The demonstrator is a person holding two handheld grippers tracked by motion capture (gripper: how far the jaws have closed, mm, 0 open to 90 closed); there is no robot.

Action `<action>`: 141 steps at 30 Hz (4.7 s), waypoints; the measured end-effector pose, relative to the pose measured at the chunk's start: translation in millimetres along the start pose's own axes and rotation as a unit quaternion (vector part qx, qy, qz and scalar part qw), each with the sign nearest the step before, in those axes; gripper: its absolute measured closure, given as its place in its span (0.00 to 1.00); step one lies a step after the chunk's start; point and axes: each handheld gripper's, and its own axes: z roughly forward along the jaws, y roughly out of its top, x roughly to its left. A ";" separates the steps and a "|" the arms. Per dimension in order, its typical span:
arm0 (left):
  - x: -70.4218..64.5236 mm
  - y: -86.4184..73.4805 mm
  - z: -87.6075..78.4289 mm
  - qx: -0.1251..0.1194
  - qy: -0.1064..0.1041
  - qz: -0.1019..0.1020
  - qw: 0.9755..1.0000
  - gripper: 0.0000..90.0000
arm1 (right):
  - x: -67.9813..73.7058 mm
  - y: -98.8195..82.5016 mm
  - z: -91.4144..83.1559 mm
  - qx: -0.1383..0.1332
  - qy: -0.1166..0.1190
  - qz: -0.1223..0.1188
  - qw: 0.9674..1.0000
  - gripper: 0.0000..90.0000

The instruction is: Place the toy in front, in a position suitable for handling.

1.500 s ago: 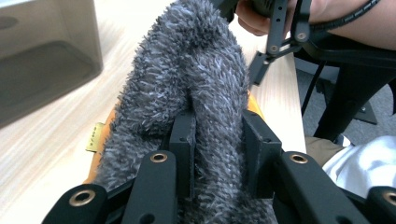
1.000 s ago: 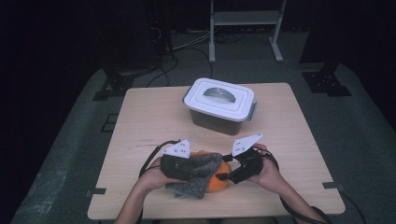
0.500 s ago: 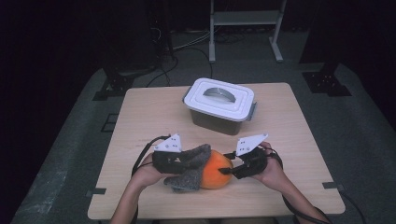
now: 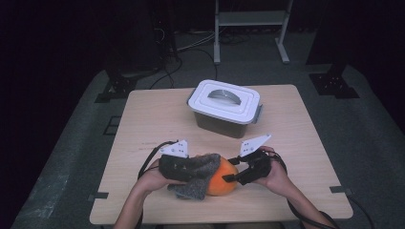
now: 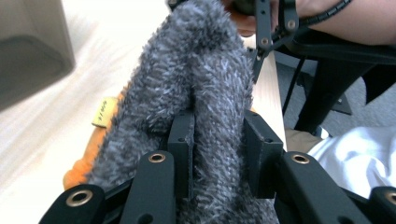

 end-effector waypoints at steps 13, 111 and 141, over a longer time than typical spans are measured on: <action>1.0 1.4 -5.8 0.016 0.041 0.009 0.999 0.75 | 9.6 8.2 -3.8 0.010 -0.060 -0.092 0.994 0.52; -4.5 6.8 3.2 0.007 0.023 0.020 1.000 0.79 | 14.9 12.0 -5.6 -0.008 -0.003 -0.030 1.000 0.35; -4.6 5.5 18.3 0.008 -0.018 0.000 1.000 0.78 | -18.1 -8.1 -18.3 0.041 -0.017 -0.010 0.999 0.43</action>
